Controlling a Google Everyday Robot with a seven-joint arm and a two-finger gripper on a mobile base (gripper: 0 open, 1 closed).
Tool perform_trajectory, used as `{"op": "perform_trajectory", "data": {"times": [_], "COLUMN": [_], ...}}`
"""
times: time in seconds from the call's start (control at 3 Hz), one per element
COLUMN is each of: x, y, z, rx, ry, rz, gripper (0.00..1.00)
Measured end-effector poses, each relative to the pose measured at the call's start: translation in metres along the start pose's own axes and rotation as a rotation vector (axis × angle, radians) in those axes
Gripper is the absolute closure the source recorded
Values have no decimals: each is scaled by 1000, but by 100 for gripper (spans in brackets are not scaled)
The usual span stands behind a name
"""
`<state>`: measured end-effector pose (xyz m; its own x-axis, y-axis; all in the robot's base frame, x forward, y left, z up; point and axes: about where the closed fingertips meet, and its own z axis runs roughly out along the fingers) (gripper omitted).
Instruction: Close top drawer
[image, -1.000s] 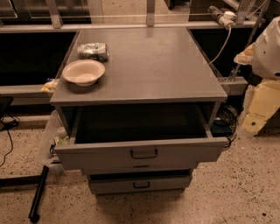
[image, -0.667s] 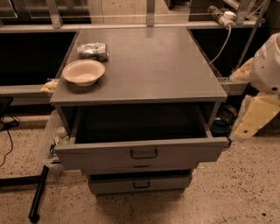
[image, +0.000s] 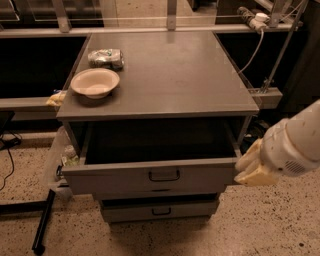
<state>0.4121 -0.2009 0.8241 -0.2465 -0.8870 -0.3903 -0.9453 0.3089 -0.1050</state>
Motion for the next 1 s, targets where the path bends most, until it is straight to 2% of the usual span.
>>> {"op": "perform_trajectory", "data": {"times": [0.33, 0.67, 1.0], "x": [19, 34, 34], "y": [16, 26, 26], "z": [62, 125, 125], "rx": [-67, -131, -131], "ry": [-94, -183, -183], "rz": [29, 74, 74], "gripper": [89, 100, 100]}}
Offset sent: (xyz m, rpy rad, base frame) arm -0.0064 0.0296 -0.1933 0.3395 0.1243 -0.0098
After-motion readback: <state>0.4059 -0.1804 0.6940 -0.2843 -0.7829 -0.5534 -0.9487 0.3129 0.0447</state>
